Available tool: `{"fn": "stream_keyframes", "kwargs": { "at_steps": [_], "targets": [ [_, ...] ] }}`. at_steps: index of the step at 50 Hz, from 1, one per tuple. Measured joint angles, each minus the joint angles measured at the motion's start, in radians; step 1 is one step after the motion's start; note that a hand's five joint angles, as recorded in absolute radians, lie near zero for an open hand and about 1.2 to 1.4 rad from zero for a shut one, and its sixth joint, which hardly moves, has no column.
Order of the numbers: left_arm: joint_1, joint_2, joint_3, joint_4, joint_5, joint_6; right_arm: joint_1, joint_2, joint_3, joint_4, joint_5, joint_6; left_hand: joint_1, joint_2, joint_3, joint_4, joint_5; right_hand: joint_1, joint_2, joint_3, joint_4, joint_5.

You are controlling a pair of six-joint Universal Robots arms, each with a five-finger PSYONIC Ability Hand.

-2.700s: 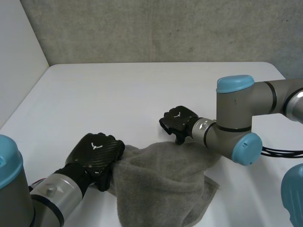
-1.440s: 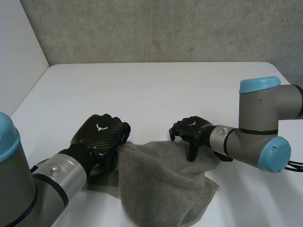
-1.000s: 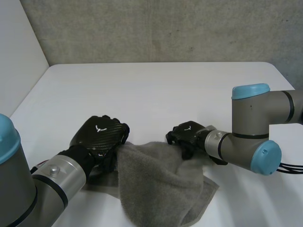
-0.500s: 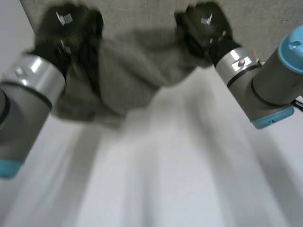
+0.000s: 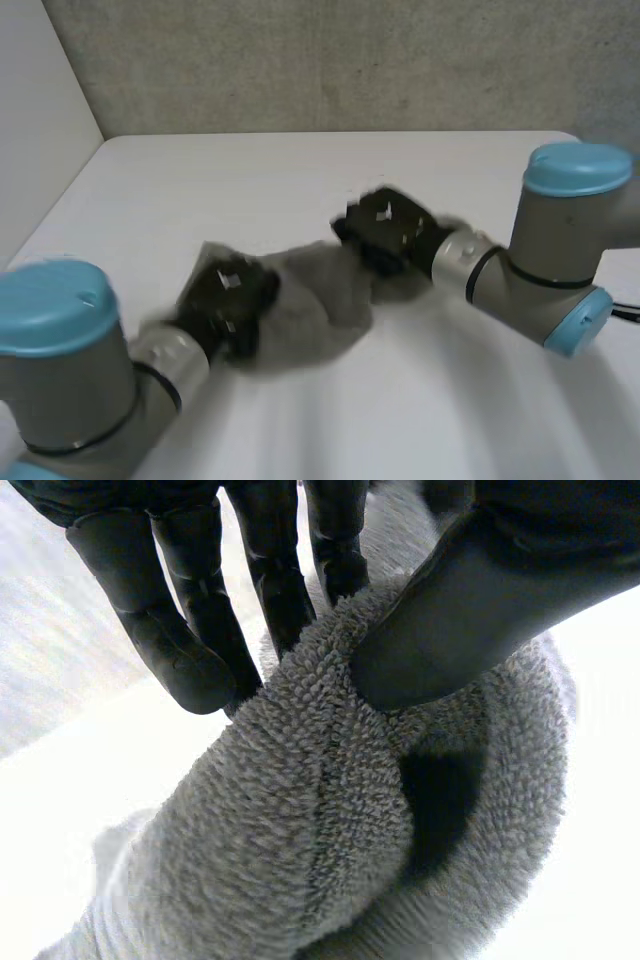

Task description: Fold the towel.

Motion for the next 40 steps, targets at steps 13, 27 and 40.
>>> {"fn": "stream_keyframes", "kwargs": {
  "at_steps": [13,27,40],
  "targets": [
    [-0.045,0.092,0.052,-0.22,0.052,0.077,0.001,0.07,0.007,0.183,0.099,-0.216,-1.135,-1.224,-1.264,-1.23,-1.273,0.0,0.0,0.0,0.0,0.009],
    [0.058,0.107,0.179,-0.143,0.05,0.054,-0.017,-0.026,0.135,0.174,0.101,-0.21,-1.171,-1.267,-1.298,-1.265,-1.292,0.0,0.0,0.0,0.0,0.009],
    [0.111,-0.301,0.489,-0.215,0.052,0.091,-0.049,-0.098,0.233,0.161,0.026,-0.211,-1.139,-1.224,-1.249,-1.226,-1.245,0.0,0.0,0.0,0.0,0.009]
  ]
}}
